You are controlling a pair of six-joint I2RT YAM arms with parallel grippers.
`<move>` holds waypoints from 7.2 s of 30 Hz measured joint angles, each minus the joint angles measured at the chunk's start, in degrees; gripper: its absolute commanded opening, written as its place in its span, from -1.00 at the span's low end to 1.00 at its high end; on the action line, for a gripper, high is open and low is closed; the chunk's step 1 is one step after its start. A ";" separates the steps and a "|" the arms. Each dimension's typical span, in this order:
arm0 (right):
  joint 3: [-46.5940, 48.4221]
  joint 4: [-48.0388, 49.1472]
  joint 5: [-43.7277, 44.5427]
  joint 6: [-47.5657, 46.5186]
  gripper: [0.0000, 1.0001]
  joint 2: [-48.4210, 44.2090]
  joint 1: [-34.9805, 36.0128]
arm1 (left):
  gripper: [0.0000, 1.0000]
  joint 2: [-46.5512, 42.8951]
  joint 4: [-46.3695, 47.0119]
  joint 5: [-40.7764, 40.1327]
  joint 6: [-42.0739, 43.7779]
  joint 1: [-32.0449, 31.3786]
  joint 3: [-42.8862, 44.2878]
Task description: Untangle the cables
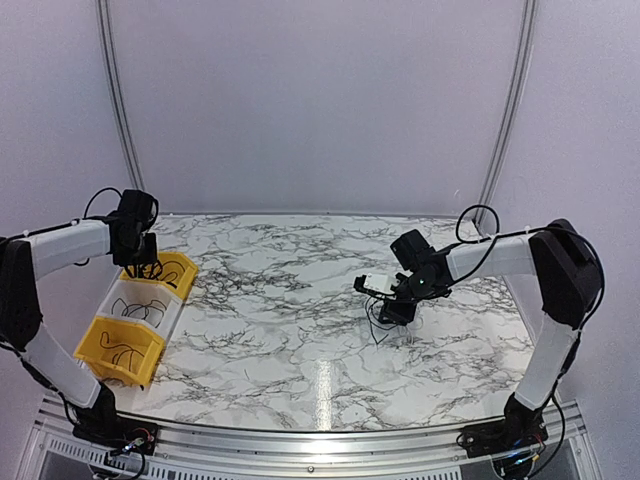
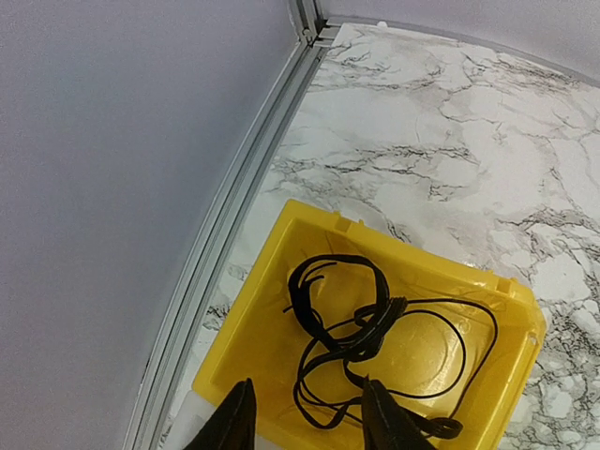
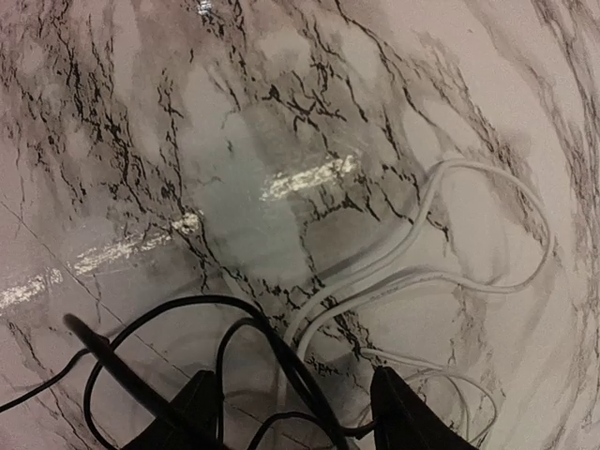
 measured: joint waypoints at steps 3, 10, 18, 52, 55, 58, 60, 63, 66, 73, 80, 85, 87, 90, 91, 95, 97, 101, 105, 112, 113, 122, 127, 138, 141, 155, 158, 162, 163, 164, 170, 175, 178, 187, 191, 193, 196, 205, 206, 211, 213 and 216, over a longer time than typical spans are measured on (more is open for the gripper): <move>-0.02 -1.55 -0.33 0.26 0.14 -0.79 0.15 | -0.19 -2.45 0.20 0.68 0.11 0.00 -0.02; 0.00 -7.39 -5.73 0.79 0.16 -11.72 -1.36 | -0.16 -13.03 6.97 12.46 1.73 -0.24 -1.92; -0.07 -8.55 -9.27 3.41 0.09 -19.37 -8.31 | -0.21 -22.77 23.43 38.47 5.55 -12.31 -12.55; 14.58 -6.03 -5.77 1.38 -0.61 8.55 -0.94 | -0.11 -6.05 17.33 29.14 4.00 -25.20 -6.12; 14.91 -5.95 -6.80 1.07 -1.00 8.70 -0.31 | -0.10 -6.51 17.33 27.34 3.72 -25.20 -6.10; 14.99 -5.99 -8.20 1.14 -1.00 8.70 0.37 | -0.10 -7.76 17.64 27.23 3.80 -25.20 -6.23; 14.99 -6.19 -9.38 1.11 -1.00 8.39 0.63 | -0.08 -9.31 18.82 27.43 3.76 -25.20 -6.93; 14.99 -7.17 -11.28 1.22 -1.00 6.60 0.76 | -0.04 -12.26 22.84 28.81 3.06 -25.31 -9.57; 15.06 -8.79 -13.57 1.75 -1.00 2.08 0.94 | -0.01 -13.90 25.49 29.46 1.68 -26.27 -11.26; 19.15 -11.74 -23.04 3.61 -1.00 -9.20 1.79 | 0.01 -14.34 30.99 26.29 1.18 -36.81 -11.41; 22.60 -15.26 -32.79 6.71 -1.00 -13.33 1.90 | -0.03 -5.92 48.57 25.44 0.28 -41.88 -14.36; 22.71 -15.41 -34.29 9.49 -1.00 -16.17 2.01 | -0.02 4.96 52.89 24.76 -0.04 -46.82 -11.87; 22.67 -15.04 -34.25 10.49 -1.00 -17.14 2.05 | 0.03 7.48 54.62 23.71 0.02 -49.09 -10.86; 22.29 -13.79 -34.01 11.72 -1.00 -18.10 2.08 | 0.23 9.92 59.14 21.33 0.31 -52.52 -10.75; 22.16 -13.60 -33.88 12.04 -1.00 -18.14 2.08 | 0.24 10.67 61.53 20.15 0.52 -53.90 -11.06; 21.46 -13.31 -33.20 12.87 -1.00 -18.10 2.08 | 0.26 13.73 69.29 16.65 1.53 -57.44 -12.55; 20.94 -12.94 -32.92 13.14 -1.00 -18.10 2.08 | 0.26 16.09 72.19 15.10 2.10 -58.75 -12.52; 19.91 -12.70 -32.79 13.27 -1.00 -18.10 2.08 | 0.12 21.90 74.53 10.29 1.68 -59.69 -9.01; 20.13 -14.03 -34.64 12.31 -1.00 -18.10 2.08 | -0.35 28.83 76.41 6.45 -0.85 -59.12 -0.26; 29.90 -21.35 -37.22 9.77 -1.00 -18.36 2.10 | -0.97 38.88 81.53 5.44 -5.38 -57.79 7.67; 32.74 -22.27 -37.18 9.57 -1.00 -18.62 2.10 | -0.99 39.89 82.29 5.57 -5.66 -57.64 7.69; 46.42 -29.44 -38.01 12.07 -1.00 -21.81 -6.29 | -0.92 41.38 95.43 8.61 -8.74 -57.70 12.20; 54.84 -26.51 -42.80 15.69 -1.00 -21.42 -9.51 | -0.71 42.99 93.61 9.27 -10.97 -57.46 12.94; 58.10 -17.18 -48.09 19.26 -1.00 -24.06 -11.10 | -0.71 49.09 82.86 8.57 -12.26 -57.00 8.15; 59.30 -17.05 -48.11 19.71 -1.00 -23.47 -12.50 | -0.68 49.09 82.68 8.35 -12.46 -57.00 7.98; 62.66 -14.67 -47.34 21.24 -1.00 -23.71 -14.53 | -1.00 45.24 82.49 8.15 -11.58 -57.00 2.23; 58.75 -11.87 -46.16 21.86 -1.00 -26.05 -14.71 | -0.61 42.23 82.53 7.80 -10.88 -57.00 -2.23; 53.96 -7.21 -45.99 23.17 -1.00 -29.07 -14.73 | -0.09 36.04 83.36 7.34 -8.87 -57.59 -8.68; 52.19 -6.21 -45.97 23.41 -1.00 -29.90 -14.73 | -0.04 34.62 83.54 6.95 -8.35 -57.86 -9.70; 48.85 -4.46 -46.01 23.78 -1.00 -31.21 -14.73 | 0.05 32.44 83.82 6.29 -7.89 -58.42 -11.04; 30.45 1.57 -46.64 25.53 -1.00 -34.16 -14.73 | 0.15 24.63 83.41 2.38 -6.36 -63.28 -12.76; 18.53 2.62 -47.19 26.32 -1.00 -33.11 -14.73 | 0.08 22.40 79.95 3.26 -7.15 -65.79 -12.11; 16.59 2.78 -47.58 26.77 -1.00 -32.96 -14.73 | 0.05 23.30 76.83 4.83 -8.48 -65.81 -10.27; 19.43 5.31 -48.72 28.33 -1.00 -33.59 -14.71 | 0.02 33.66 71.23 11.02 -12.28 -65.48 3.21; 22.05 5.90 -48.65 29.22 -1.00 -33.57 -14.53 | 0.09 37.31 70.12 12.48 -14.23 -65.48 7.17; 23.21 6.01 -48.61 29.68 -1.00 -33.51 -14.25 | 0.10 38.42 69.44 12.44 -15.23 -65.48 8.46; 24.61 6.16 -48.54 30.12 -1.00 -33.11 -13.79 | 0.09 39.56 68.37 11.85 -16.15 -65.48 10.47; 26.58 6.14 -47.69 30.69 -1.00 -31.74 -11.34 | -0.12 45.11 63.73 7.04 -20.65 -64.63 18.97; 26.60 6.14 -47.65 30.69 -1.00 -31.74 -11.15 | -0.16 45.57 63.41 6.64 -21.31 -64.39 19.30; 27.52 5.68 -47.52 30.67 -1.00 -31.71 -10.36 | -0.41 49.09 60.83 6.95 -24.48 -61.79 22.91; 27.78 5.57 -47.52 30.67 -1.00 -31.71 -10.29 | -0.51 50.34 60.43 8.07 -25.09 -60.78 24.50; 28.39 5.40 -47.50 30.69 -1.00 -31.69 -10.29 | -0.70 51.10 59.80 9.81 -26.10 -59.65 25.51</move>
